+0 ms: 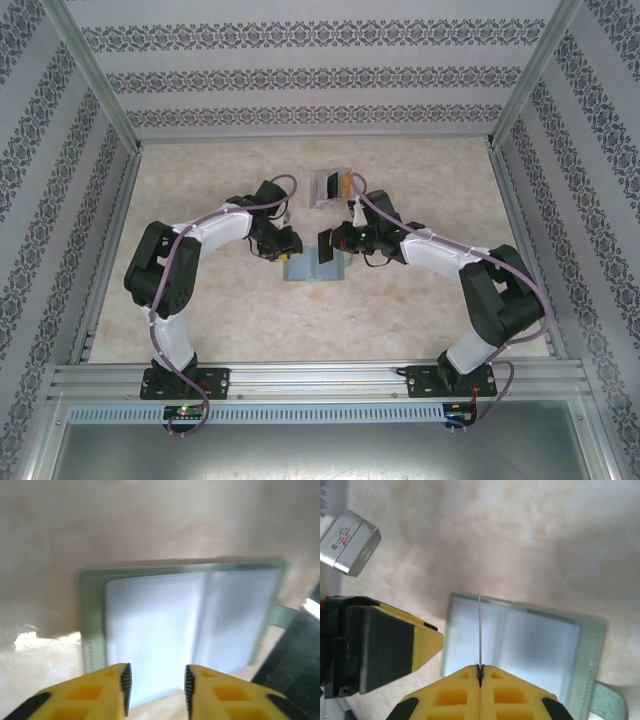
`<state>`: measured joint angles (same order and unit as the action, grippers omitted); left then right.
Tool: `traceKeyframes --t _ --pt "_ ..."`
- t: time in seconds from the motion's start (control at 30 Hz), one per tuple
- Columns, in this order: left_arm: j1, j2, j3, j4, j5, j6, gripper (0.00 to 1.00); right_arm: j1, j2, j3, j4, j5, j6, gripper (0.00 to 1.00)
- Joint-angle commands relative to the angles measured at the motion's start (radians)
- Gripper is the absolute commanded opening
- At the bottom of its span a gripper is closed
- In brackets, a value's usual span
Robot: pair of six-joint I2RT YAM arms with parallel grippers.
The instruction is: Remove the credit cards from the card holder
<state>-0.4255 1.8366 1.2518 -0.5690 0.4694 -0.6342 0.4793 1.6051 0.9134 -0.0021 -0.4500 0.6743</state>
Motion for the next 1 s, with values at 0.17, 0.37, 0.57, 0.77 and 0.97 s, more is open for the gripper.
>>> traceKeyframes --t 0.17,0.37,0.57,0.77,0.97 --pt "0.032 -0.201 -0.066 0.276 0.241 -0.106 0.65 -0.063 -0.038 0.023 0.213 -0.297 0.070 0.00" --pt "0.064 -0.215 -0.090 0.477 0.385 -0.206 0.77 -0.103 -0.038 0.022 0.351 -0.410 0.196 0.00" --pt "0.088 -0.196 -0.082 0.543 0.443 -0.245 0.80 -0.137 -0.043 0.005 0.491 -0.493 0.308 0.00" --pt "0.089 -0.192 -0.088 0.649 0.468 -0.283 0.62 -0.157 -0.029 0.014 0.528 -0.529 0.353 0.00" --pt "0.091 -0.197 -0.095 0.701 0.482 -0.309 0.29 -0.161 -0.012 0.012 0.577 -0.546 0.390 0.00"
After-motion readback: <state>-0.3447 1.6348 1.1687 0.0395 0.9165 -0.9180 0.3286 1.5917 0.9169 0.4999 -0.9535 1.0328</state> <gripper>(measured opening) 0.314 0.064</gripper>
